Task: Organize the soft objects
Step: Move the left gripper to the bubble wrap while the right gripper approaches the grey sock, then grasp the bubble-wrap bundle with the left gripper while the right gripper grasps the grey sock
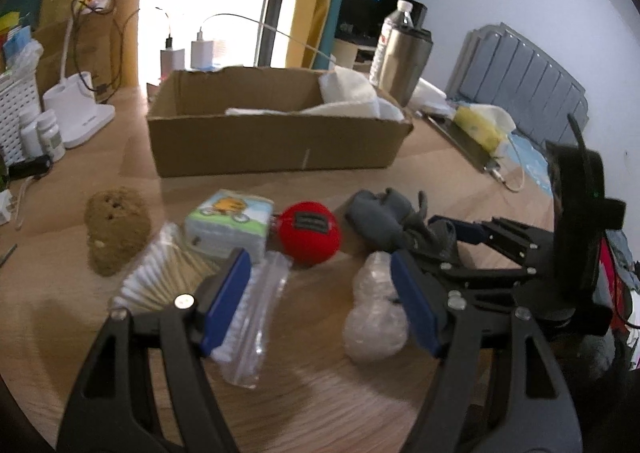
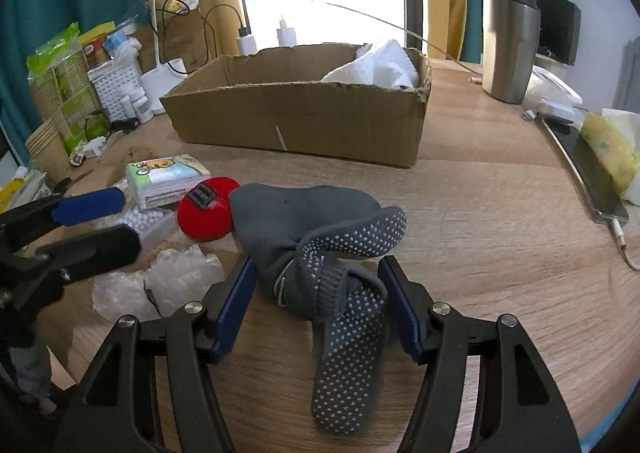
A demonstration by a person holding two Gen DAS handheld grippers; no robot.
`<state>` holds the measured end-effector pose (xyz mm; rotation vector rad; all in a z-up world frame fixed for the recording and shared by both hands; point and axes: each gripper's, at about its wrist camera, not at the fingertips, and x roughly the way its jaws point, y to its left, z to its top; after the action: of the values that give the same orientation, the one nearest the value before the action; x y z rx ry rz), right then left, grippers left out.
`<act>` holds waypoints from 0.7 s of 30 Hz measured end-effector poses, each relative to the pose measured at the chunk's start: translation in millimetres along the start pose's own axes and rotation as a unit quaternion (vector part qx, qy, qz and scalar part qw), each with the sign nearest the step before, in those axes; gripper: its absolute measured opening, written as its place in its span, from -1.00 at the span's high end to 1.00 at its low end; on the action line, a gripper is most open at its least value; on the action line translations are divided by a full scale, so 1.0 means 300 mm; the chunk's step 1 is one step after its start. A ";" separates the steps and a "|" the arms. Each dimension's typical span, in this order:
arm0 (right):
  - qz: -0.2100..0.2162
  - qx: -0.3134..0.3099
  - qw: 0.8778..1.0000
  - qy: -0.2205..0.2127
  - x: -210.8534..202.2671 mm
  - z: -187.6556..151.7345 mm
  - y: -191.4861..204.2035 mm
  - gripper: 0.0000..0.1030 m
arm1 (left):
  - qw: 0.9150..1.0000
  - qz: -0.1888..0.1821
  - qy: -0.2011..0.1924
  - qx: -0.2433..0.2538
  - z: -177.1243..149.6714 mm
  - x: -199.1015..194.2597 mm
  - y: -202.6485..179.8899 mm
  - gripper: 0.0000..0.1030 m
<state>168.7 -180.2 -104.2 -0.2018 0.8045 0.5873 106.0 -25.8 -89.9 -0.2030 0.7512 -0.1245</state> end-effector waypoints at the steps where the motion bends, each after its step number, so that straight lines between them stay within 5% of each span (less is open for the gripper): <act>1: 0.002 -0.002 1.000 -0.001 -0.001 -0.002 0.001 -0.16 | 1.000 -0.001 0.002 0.002 0.001 0.006 -0.004 -0.43; 5: 0.000 -0.011 1.000 -0.006 -0.011 -0.009 -0.001 0.04 | 1.000 0.001 0.012 0.014 0.002 0.026 -0.034 -0.43; 18: -0.014 0.009 0.999 -0.032 -0.083 -0.040 -0.089 0.26 | 0.997 0.012 0.039 0.064 -0.018 0.085 -0.138 -0.41; 21: -0.019 0.014 0.999 -0.039 -0.103 -0.047 -0.106 0.27 | 0.996 0.010 0.047 0.075 -0.026 0.098 -0.159 -0.07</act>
<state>161.1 -224.8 -92.8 -0.1663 0.7311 0.5455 120.0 -78.6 -104.1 -0.0476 0.8336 -0.1713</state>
